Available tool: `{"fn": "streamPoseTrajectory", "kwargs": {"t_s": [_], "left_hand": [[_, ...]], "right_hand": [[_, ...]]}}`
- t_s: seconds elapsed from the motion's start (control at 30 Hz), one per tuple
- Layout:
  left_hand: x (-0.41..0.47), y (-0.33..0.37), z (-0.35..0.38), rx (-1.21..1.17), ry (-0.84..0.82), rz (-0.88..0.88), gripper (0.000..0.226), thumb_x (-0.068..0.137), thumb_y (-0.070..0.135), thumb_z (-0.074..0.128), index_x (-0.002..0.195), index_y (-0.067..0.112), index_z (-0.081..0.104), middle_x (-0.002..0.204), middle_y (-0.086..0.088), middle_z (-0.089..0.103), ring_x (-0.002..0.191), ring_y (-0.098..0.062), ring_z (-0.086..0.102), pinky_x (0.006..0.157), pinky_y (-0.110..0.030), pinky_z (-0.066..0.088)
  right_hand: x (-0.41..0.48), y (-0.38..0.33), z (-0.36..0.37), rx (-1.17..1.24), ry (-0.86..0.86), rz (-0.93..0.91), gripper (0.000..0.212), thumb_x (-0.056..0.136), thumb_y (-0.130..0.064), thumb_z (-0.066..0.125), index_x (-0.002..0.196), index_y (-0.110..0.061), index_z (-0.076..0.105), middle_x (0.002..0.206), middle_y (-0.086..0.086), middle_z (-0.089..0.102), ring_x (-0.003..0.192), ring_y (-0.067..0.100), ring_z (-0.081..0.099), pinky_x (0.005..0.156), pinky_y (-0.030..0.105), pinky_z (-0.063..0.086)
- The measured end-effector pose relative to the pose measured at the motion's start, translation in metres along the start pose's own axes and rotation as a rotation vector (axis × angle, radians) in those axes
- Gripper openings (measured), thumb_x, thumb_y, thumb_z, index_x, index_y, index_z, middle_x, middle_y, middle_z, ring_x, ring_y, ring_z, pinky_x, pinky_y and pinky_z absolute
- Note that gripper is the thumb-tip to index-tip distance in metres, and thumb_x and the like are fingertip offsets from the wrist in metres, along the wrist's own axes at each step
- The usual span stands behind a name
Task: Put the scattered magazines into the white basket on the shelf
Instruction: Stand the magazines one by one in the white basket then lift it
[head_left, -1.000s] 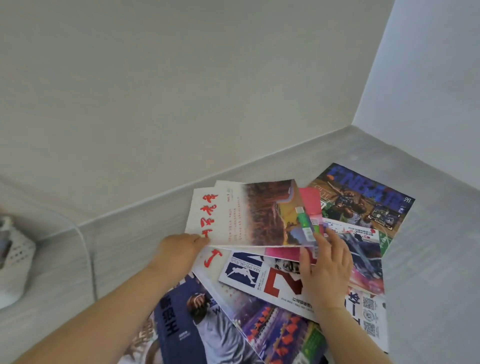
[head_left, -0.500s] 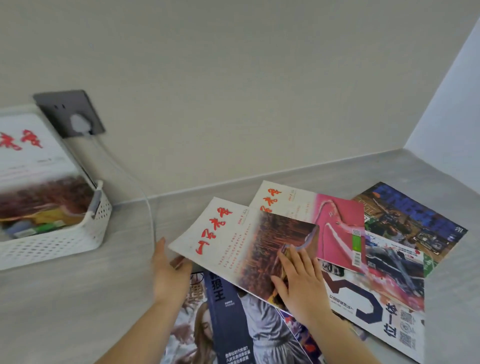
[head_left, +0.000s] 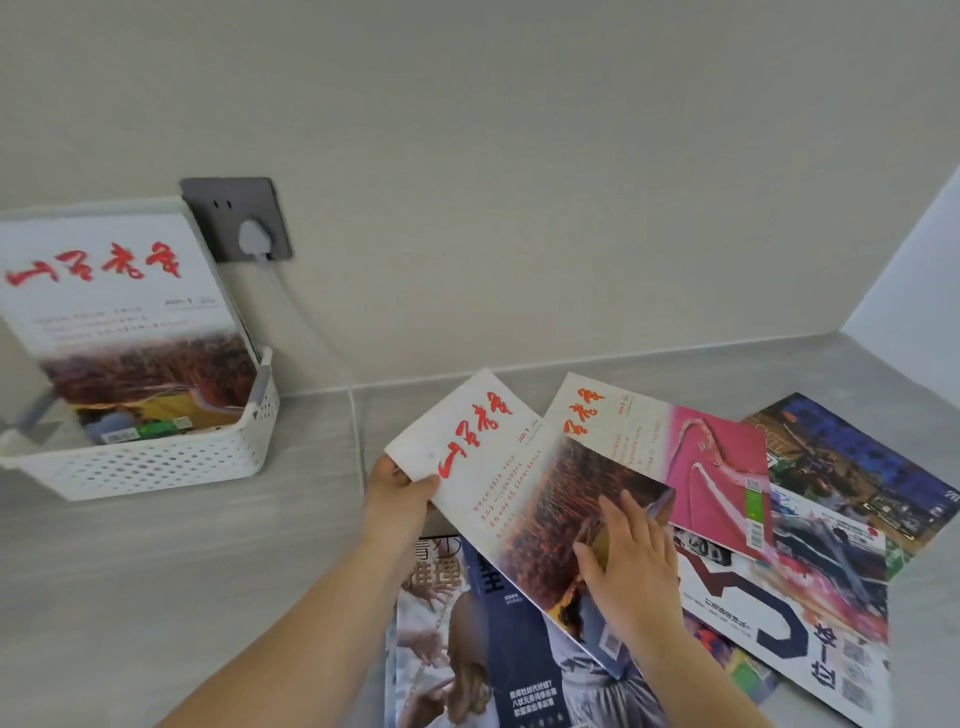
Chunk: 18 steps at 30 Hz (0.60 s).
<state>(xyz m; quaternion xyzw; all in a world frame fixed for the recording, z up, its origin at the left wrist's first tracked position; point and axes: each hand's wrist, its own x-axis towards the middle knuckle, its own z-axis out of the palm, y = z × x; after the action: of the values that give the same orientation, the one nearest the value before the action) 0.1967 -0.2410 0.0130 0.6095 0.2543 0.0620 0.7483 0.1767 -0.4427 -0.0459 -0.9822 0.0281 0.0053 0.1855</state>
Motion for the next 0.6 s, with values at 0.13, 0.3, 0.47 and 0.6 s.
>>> {"fn": "streamPoseTrajectory", "kwargs": {"t_s": [0.13,0.3,0.47,0.6], "left_hand": [[-0.004,0.030,-0.036,0.008,-0.150,0.111,0.041,0.081,-0.015,0.043,0.115,0.007,0.045,0.114,-0.014,0.058,0.103,-0.030,0.056,0.080,-0.043,0.049],[-0.003,0.074,-0.090,0.005,-0.306,0.271,0.039,0.082,-0.015,0.042,0.101,0.017,0.052,0.096,-0.003,0.065,0.078,-0.007,0.066,0.062,-0.023,0.056],[0.017,0.115,-0.157,0.109,-0.271,0.405,0.037,0.082,-0.010,0.048,0.092,0.025,0.053,0.084,0.013,0.070,0.074,0.002,0.066,0.059,-0.015,0.055],[0.038,0.150,-0.207,0.124,-0.196,0.505,0.038,0.082,-0.011,0.047,0.083,0.026,0.053,0.077,0.017,0.069,0.070,0.004,0.065,0.061,-0.015,0.054]], "right_hand": [[0.015,-0.035,-0.022,0.244,0.078,-0.005,0.077,0.083,-0.034,0.058,0.142,-0.014,0.014,0.152,0.010,0.020,0.140,0.026,0.017,0.114,0.041,0.014],[0.036,-0.095,-0.049,0.863,-0.008,0.040,0.073,0.080,-0.016,0.065,0.140,-0.018,0.022,0.143,0.006,0.038,0.122,0.023,0.042,0.099,0.039,0.036],[0.046,-0.161,-0.048,0.980,-0.145,-0.009,0.057,0.083,-0.009,0.060,0.133,-0.020,0.035,0.117,0.002,0.051,0.108,0.020,0.048,0.084,0.032,0.041],[0.048,-0.223,-0.034,0.952,-0.086,-0.071,0.024,0.080,0.005,0.057,0.104,0.003,0.061,0.093,0.008,0.064,0.071,0.013,0.059,0.061,0.010,0.049]]}}
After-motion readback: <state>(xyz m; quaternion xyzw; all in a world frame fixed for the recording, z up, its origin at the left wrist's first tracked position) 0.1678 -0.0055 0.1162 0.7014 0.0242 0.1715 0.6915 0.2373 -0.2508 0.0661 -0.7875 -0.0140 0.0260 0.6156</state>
